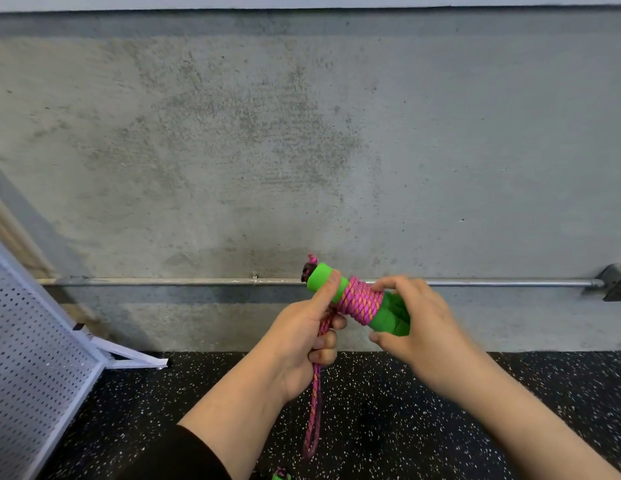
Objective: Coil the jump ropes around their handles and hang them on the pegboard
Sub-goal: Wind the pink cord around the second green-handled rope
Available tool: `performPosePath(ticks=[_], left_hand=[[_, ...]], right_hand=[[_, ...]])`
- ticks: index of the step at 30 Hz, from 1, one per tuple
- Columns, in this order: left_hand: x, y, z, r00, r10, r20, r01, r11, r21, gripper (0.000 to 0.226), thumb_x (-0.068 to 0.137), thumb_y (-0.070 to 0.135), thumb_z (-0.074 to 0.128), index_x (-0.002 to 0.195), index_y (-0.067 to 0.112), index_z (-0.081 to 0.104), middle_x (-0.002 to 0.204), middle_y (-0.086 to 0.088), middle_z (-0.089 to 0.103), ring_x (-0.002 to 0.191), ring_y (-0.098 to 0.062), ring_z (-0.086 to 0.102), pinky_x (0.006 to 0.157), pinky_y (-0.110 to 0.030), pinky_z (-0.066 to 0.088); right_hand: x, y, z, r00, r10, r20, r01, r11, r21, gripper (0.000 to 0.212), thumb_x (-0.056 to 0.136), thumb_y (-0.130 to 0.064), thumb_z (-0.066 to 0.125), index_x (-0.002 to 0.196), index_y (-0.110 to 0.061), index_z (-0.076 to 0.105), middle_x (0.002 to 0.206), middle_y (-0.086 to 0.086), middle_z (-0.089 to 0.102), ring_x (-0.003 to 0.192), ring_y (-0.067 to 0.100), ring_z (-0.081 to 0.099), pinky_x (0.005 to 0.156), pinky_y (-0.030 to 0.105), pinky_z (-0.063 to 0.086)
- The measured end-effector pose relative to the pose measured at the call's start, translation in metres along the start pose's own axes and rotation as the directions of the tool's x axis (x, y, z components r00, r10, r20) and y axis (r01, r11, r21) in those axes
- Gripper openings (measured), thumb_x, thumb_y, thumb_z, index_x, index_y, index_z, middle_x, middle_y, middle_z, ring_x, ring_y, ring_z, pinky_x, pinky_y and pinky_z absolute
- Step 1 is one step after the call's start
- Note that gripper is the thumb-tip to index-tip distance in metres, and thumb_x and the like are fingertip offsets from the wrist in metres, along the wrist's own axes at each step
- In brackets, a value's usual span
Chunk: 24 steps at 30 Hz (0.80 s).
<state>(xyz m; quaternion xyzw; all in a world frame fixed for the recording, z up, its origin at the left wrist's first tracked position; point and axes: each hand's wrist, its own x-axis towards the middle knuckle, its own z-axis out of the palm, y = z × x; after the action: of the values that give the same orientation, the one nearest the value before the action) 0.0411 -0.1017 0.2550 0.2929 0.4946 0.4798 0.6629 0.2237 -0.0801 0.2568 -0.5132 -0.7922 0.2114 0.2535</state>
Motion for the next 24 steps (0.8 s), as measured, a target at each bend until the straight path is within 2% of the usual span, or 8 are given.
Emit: performPosePath(ticks=[3, 5, 8, 11, 13, 15, 19, 24], left_hand=[[-0.001, -0.001, 0.001, 0.998, 0.010, -0.060, -0.011, 1.000, -0.016, 0.046, 0.083, 0.061, 0.070, 0.077, 0.019, 0.052, 0.063, 0.003, 0.045, 0.047, -0.006, 0.019, 0.040, -0.019, 0.012], [-0.001, 0.001, 0.001, 0.996, 0.026, -0.083, -0.029, 0.999, -0.034, 0.041, 0.086, 0.055, 0.069, 0.077, 0.019, 0.051, 0.060, 0.002, 0.043, 0.045, -0.006, 0.020, 0.040, -0.018, 0.012], [-0.003, 0.004, 0.002, 0.996, 0.045, -0.079, -0.048, 0.998, -0.035, 0.037, 0.090, 0.049, 0.066, 0.077, 0.019, 0.050, 0.057, 0.003, 0.043, 0.043, -0.006, 0.023, 0.042, -0.020, 0.012], [-0.004, 0.004, 0.004, 0.996, 0.057, -0.063, -0.058, 0.998, -0.014, 0.031, 0.093, 0.044, 0.064, 0.080, 0.020, 0.051, 0.058, 0.004, 0.043, 0.047, -0.007, 0.024, 0.049, -0.025, 0.010], [-0.005, 0.005, 0.003, 0.997, 0.056, -0.057, -0.057, 0.998, -0.018, 0.030, 0.094, 0.043, 0.064, 0.080, 0.020, 0.051, 0.059, 0.003, 0.044, 0.049, -0.008, 0.024, 0.051, -0.027, 0.010], [-0.005, 0.005, 0.003, 0.998, 0.055, -0.044, -0.056, 0.998, -0.021, 0.029, 0.094, 0.042, 0.063, 0.080, 0.020, 0.051, 0.059, 0.002, 0.044, 0.050, -0.008, 0.025, 0.052, -0.027, 0.010], [-0.003, 0.003, 0.001, 0.997, 0.070, -0.029, -0.070, 0.997, 0.010, 0.028, 0.093, 0.041, 0.065, 0.081, 0.019, 0.052, 0.062, 0.002, 0.048, 0.049, -0.008, 0.025, 0.048, -0.025, 0.011], [-0.001, 0.006, -0.001, 0.998, 0.062, -0.033, -0.061, 0.997, 0.038, 0.032, 0.088, 0.050, 0.069, 0.082, 0.022, 0.056, 0.064, 0.003, 0.049, 0.048, -0.007, 0.025, 0.043, -0.021, 0.012]], right_hand=[[-0.002, -0.004, 0.002, 0.998, -0.057, 0.034, 0.059, 0.996, -0.068, 0.064, 0.077, -0.035, 0.085, 0.125, -0.051, 0.045, 0.116, -0.019, 0.041, 0.111, 0.005, 0.042, 0.089, 0.018, 0.034], [-0.003, -0.007, 0.000, 0.999, -0.037, 0.036, 0.034, 0.997, 0.072, 0.060, 0.074, -0.042, 0.085, 0.120, -0.052, 0.048, 0.117, -0.020, 0.047, 0.109, 0.000, 0.048, 0.091, 0.015, 0.039], [-0.003, -0.007, -0.004, 0.983, 0.163, 0.083, -0.182, 0.910, 0.373, 0.047, 0.079, -0.047, 0.080, 0.120, -0.042, 0.058, 0.105, -0.010, 0.069, 0.088, 0.007, 0.069, 0.083, 0.034, 0.059], [-0.005, -0.010, -0.007, 0.922, 0.256, 0.290, -0.387, 0.652, 0.653, 0.042, 0.088, -0.044, 0.069, 0.121, -0.018, 0.066, 0.095, 0.012, 0.076, 0.076, 0.026, 0.072, 0.078, 0.049, 0.063], [-0.007, -0.018, -0.010, 0.851, 0.243, 0.466, -0.525, 0.404, 0.749, 0.057, 0.092, -0.055, 0.055, 0.119, -0.006, 0.066, 0.100, 0.025, 0.073, 0.069, 0.029, 0.065, 0.065, 0.038, 0.063], [-0.008, -0.021, -0.013, 0.815, 0.244, 0.526, -0.579, 0.318, 0.751, 0.067, 0.095, -0.061, 0.045, 0.115, -0.001, 0.067, 0.096, 0.029, 0.072, 0.061, 0.026, 0.057, 0.051, 0.029, 0.053], [-0.004, -0.015, -0.009, 0.872, 0.275, 0.406, -0.489, 0.419, 0.765, 0.042, 0.100, -0.046, 0.050, 0.109, -0.008, 0.067, 0.086, 0.021, 0.066, 0.058, 0.021, 0.052, 0.053, 0.029, 0.042], [-0.002, -0.008, -0.014, 0.975, 0.189, 0.117, -0.222, 0.831, 0.510, 0.021, 0.101, -0.029, 0.059, 0.120, -0.033, 0.067, 0.089, 0.007, 0.070, 0.064, 0.008, 0.055, 0.062, 0.024, 0.048]])
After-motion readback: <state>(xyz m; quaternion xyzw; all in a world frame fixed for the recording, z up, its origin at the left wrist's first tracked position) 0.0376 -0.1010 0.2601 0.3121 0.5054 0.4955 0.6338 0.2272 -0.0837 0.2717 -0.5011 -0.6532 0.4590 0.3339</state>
